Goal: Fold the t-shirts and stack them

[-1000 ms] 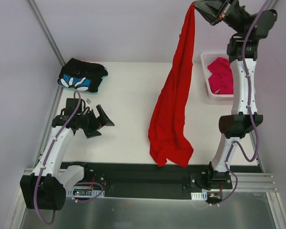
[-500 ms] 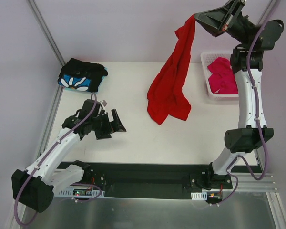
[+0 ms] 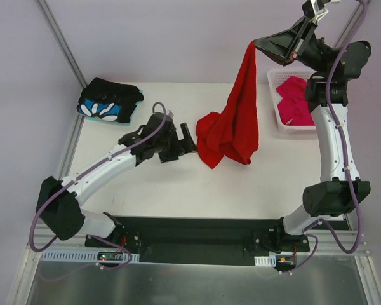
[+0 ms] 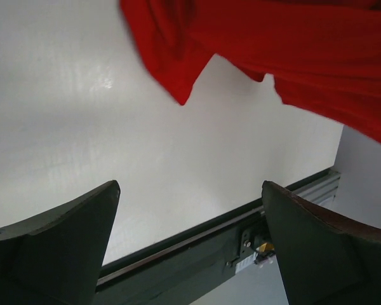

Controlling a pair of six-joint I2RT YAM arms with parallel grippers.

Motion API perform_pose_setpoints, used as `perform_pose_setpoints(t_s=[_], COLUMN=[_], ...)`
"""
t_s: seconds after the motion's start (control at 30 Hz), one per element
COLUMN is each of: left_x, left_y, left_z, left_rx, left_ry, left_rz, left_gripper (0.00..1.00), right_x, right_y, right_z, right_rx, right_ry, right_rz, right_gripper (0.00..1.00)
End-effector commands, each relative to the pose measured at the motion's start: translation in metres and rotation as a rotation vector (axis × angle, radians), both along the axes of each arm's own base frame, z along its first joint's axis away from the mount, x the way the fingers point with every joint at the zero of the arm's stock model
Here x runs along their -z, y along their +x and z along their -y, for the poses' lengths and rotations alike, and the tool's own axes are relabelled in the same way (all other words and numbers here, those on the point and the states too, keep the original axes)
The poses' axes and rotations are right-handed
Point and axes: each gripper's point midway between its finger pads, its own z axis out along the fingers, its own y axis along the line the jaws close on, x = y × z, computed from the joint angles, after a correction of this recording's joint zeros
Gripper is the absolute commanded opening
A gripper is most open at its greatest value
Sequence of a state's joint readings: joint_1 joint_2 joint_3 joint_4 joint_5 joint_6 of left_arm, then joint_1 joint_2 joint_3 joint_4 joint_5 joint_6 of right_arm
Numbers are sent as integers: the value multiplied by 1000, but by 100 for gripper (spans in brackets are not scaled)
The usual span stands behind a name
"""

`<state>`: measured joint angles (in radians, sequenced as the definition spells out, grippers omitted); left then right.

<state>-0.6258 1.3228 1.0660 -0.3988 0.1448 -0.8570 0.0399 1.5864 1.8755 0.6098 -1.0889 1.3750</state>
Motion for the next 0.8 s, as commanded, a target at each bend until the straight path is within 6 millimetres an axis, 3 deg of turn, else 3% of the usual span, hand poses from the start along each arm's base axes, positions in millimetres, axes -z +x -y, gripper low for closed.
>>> perform_pose_setpoints(t_s=[0.0,0.03,0.13,0.23,0.53,0.77], left_x=[-21,-24,-5,7,52,60], left_y=[25,29,34,38,78,114], left_z=[53,62,94,113,114,125], left_rx=[-22,-18,0,12,-83,-124], left_ry=[-81,-96,-91,-67,119,192], left_rz=[83,91,77,89,166,242], left_gripper=[93,92,89,90,91,92], right_x=[-19,-19,-21,-27,-41,-55], right_y=[-35,-37,-35,-35,-38,-65], right_z=[0,0,1,2,3,4], right_rx=[17,16,21,24,15,-13], right_ry=[-16,-19,-23,-16,2,27], right_rz=[163,166,169,176,205,252], right_gripper=[1,1,1,1,1,1])
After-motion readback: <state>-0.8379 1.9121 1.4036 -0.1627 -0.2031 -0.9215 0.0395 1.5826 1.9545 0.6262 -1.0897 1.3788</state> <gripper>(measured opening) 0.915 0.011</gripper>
